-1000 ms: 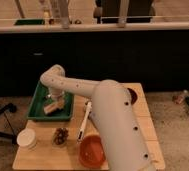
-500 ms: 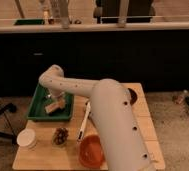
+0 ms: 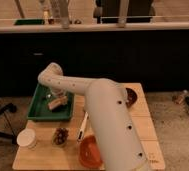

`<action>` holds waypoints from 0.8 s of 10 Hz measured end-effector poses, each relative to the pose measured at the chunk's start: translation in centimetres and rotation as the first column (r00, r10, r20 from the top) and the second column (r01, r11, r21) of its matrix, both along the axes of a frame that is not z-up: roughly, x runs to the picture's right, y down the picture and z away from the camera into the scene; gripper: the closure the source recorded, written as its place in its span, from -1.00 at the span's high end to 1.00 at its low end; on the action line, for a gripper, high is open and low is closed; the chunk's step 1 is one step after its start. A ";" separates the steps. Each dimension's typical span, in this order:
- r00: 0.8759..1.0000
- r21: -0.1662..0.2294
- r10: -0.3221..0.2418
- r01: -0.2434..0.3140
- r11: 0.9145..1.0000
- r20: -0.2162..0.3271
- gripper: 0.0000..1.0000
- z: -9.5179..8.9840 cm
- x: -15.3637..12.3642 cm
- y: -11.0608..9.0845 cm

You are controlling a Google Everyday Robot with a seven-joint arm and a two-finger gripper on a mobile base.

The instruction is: Wipe tray with eraser

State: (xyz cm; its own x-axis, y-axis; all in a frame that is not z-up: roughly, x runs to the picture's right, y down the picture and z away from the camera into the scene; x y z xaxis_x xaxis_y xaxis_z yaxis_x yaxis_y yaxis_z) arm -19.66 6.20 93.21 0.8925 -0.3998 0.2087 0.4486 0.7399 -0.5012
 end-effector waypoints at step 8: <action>0.979 -0.060 -0.132 0.143 0.988 0.157 -1.00 -0.4 -6.1 1.7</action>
State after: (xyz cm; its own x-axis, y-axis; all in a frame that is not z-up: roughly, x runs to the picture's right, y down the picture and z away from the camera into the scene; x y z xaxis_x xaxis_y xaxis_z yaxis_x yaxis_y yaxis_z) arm -25.76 7.93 92.77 0.7860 -0.4956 0.3695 0.6182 0.6315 -0.4681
